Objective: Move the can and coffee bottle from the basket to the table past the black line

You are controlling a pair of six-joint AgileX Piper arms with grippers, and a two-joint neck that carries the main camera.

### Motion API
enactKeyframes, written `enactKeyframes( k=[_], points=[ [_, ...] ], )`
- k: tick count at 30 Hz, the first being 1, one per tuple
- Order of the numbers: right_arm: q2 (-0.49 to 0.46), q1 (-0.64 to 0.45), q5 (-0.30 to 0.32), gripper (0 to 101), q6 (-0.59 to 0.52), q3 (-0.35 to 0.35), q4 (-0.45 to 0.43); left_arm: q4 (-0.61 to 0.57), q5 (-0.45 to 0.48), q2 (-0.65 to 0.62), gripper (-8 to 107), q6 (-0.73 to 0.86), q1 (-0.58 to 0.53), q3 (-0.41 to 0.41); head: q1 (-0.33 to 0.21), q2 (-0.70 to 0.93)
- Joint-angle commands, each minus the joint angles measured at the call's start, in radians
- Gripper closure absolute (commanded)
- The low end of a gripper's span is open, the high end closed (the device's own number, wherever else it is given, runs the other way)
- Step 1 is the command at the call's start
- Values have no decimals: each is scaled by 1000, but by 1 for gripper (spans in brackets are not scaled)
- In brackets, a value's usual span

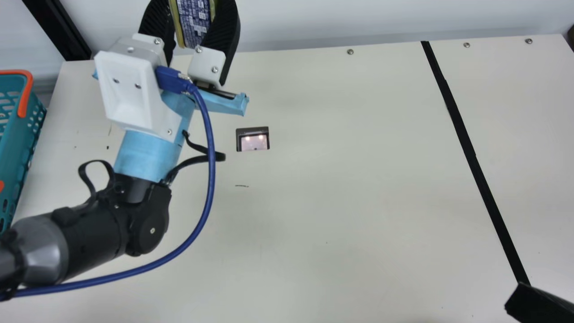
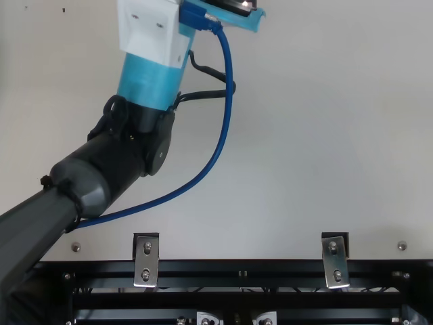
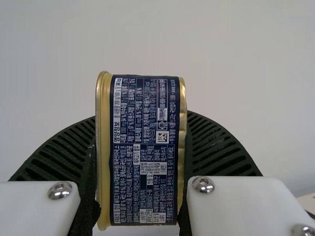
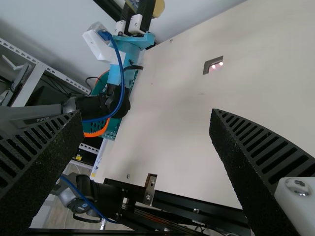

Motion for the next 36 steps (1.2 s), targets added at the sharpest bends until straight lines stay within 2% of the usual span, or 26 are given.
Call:
enactKeyframes(
  k=[1,12,22,23,27,36],
  points=[
    [0,0,0,0,0,0,0,-12,9,10,89,-22,-5,-9,-9,-1],
    [0,0,0,0,0,0,0,-51,109,103,89,-105,-50,-86,-9,-1],
    [0,0,0,0,0,0,0,20,307,131,89,-10,-51,-140,-9,-1],
    [0,0,0,0,0,0,0,12,262,131,89,-26,-54,-136,-9,-1],
    [0,0,0,0,0,0,0,21,313,131,89,-11,-52,-141,-9,-1],
    [0,0,0,0,0,0,0,21,308,131,89,-11,-52,-141,-9,-1]
  ],
)
